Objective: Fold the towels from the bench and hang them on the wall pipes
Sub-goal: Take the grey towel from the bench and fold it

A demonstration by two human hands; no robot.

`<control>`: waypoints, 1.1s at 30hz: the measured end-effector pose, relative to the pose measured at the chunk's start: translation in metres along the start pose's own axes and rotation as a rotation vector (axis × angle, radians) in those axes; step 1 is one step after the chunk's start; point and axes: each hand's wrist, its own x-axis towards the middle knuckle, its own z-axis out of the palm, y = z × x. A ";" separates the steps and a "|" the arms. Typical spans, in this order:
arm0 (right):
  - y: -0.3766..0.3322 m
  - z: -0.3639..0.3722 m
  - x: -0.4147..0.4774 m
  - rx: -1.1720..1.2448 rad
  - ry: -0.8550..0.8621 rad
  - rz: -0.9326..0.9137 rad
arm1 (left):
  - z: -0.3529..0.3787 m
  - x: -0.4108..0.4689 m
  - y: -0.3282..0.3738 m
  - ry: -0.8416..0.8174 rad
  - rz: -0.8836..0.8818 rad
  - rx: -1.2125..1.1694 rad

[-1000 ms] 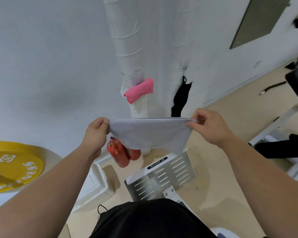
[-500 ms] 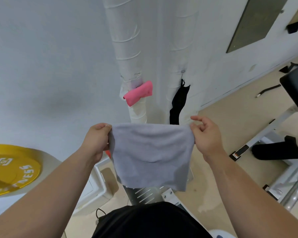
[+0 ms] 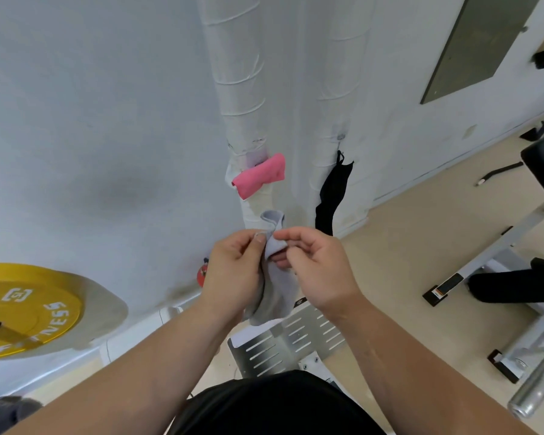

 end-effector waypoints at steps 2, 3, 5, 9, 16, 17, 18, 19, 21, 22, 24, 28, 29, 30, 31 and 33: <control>0.000 -0.003 0.002 -0.057 -0.015 -0.040 | 0.000 0.000 0.002 -0.019 0.007 0.002; -0.001 -0.004 0.004 -0.090 -0.011 -0.055 | 0.001 -0.001 0.002 -0.029 0.001 -0.004; -0.002 -0.005 0.005 -0.150 -0.003 -0.092 | 0.004 -0.004 0.003 -0.051 -0.028 -0.018; -0.001 -0.009 0.007 -0.326 0.029 -0.248 | 0.003 -0.004 0.000 -0.070 -0.028 -0.031; -0.002 -0.020 0.016 -0.532 0.049 -0.421 | 0.002 -0.004 0.002 -0.181 -0.115 -0.166; -0.002 -0.022 0.016 -0.545 0.057 -0.428 | 0.001 -0.003 0.001 -0.203 -0.110 -0.161; -0.002 -0.023 0.017 -0.550 0.056 -0.435 | 0.000 -0.003 0.001 -0.221 -0.103 -0.152; -0.001 -0.024 0.019 -0.551 0.048 -0.445 | 0.000 -0.004 0.001 -0.235 -0.097 -0.150; 0.002 -0.026 0.021 -0.571 0.031 -0.470 | 0.001 -0.004 0.003 -0.255 -0.087 -0.145; 0.004 -0.027 0.023 -0.581 0.022 -0.472 | 0.002 -0.004 0.004 -0.256 -0.088 -0.134; 0.006 -0.032 0.024 -0.563 -0.007 -0.446 | 0.003 -0.001 0.002 -0.237 -0.108 -0.105; 0.010 -0.050 0.028 -0.541 -0.101 -0.415 | -0.002 0.008 -0.001 -0.181 -0.106 -0.058; 0.010 -0.055 0.029 -0.531 -0.117 -0.401 | -0.003 0.010 0.001 -0.170 -0.097 -0.061; 0.010 -0.060 0.030 -0.522 -0.123 -0.385 | -0.003 0.011 0.002 -0.162 -0.091 -0.079; 0.010 -0.064 0.032 -0.517 -0.121 -0.373 | -0.004 0.013 0.004 -0.156 -0.085 -0.097; 0.009 -0.070 0.034 -0.521 -0.124 -0.354 | -0.006 0.018 0.005 -0.142 -0.064 -0.106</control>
